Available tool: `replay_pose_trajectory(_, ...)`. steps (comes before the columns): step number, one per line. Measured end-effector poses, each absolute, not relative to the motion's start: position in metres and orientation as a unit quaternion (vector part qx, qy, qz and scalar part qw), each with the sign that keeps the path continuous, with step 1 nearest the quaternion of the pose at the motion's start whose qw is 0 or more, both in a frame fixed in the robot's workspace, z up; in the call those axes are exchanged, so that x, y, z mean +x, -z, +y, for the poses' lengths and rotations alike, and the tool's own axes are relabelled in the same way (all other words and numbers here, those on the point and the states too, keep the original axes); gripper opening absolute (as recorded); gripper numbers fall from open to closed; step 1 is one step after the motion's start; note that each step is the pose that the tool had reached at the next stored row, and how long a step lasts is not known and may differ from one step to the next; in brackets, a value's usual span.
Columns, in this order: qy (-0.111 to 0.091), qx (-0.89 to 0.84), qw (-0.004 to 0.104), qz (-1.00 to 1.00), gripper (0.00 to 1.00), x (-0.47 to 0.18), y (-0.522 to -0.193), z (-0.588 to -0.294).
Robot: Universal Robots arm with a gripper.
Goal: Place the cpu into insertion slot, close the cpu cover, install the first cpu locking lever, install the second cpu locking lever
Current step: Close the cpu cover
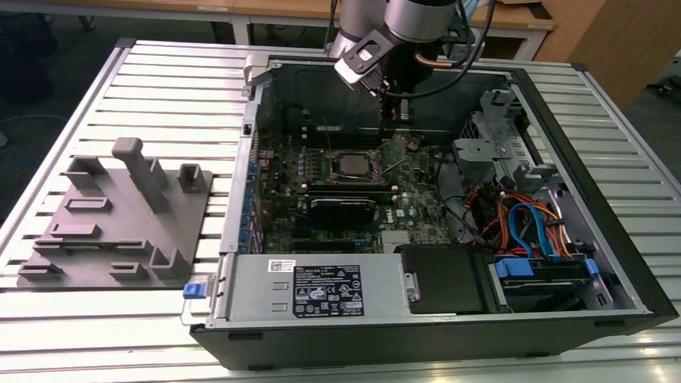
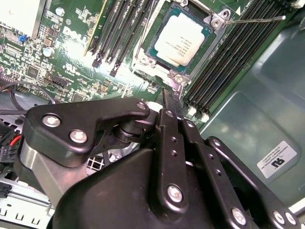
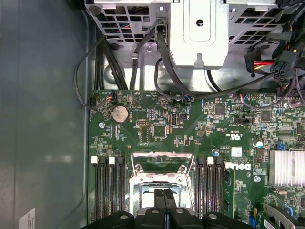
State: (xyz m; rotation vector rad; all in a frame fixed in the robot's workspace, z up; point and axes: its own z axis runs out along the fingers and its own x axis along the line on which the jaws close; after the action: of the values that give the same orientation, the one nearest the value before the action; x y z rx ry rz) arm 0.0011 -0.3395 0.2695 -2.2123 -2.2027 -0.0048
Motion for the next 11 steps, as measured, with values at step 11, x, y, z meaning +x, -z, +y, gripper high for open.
replay_pose_trajectory(11,0.002,-0.709,0.01,-0.706,0.1,0.019,-0.269,-0.34)
